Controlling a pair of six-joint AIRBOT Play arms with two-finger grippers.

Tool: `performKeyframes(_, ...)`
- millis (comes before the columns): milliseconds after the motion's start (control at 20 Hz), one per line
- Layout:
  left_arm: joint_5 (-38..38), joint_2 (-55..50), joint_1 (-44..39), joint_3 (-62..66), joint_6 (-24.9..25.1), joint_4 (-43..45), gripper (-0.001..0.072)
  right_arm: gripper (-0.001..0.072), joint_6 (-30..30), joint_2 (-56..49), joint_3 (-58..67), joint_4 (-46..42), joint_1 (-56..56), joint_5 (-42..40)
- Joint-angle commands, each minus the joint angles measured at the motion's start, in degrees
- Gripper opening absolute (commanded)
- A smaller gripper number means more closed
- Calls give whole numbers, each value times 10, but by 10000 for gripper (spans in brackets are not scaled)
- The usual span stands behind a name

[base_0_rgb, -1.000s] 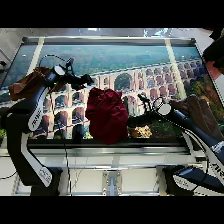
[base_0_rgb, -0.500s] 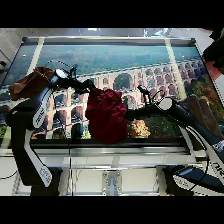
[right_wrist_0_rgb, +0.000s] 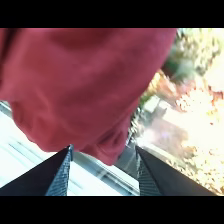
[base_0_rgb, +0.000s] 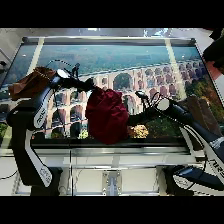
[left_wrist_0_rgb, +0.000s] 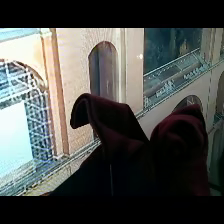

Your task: Fold the shirts.

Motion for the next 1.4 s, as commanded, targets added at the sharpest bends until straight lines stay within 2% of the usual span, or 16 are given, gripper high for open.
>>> performKeyframes(0,-2,9,4,1,3,-5,13,456,-22,-42,-7,33,1,-34)
performKeyframes(150,-2,15,4,1,3,-5,14,456,-59,-83,-5,89,1,-90)
performKeyframes(300,-2,16,4,1,3,-5,14,454,-118,-118,-4,169,1,-103)
performKeyframes(350,-2,16,4,1,3,-5,14,415,-137,-127,-3,194,1,-103)
performKeyframes(450,-6,18,5,1,1,-5,13,24,-165,-133,6,219,0,-103)
performKeyframes(550,-17,40,15,1,1,-4,12,12,-165,-120,35,202,-4,-68)
performKeyframes(650,-37,94,45,1,3,-4,12,12,-149,-77,86,153,-17,4)
performKeyframes(800,-92,211,115,1,32,-4,12,12,-76,38,179,38,-50,120)
performKeyframes(900,-125,310,172,1,32,-4,11,11,-33,134,253,-33,-68,177)
performKeyframes(1000,-133,411,226,1,44,-4,12,11,-3,220,323,-87,-72,196)
performKeyframes(1150,-132,559,289,1,48,-4,13,11,27,311,404,-102,-72,191)
performKeyframes(1350,-104,707,312,0,83,11,12,11,32,336,485,-103,-72,192)
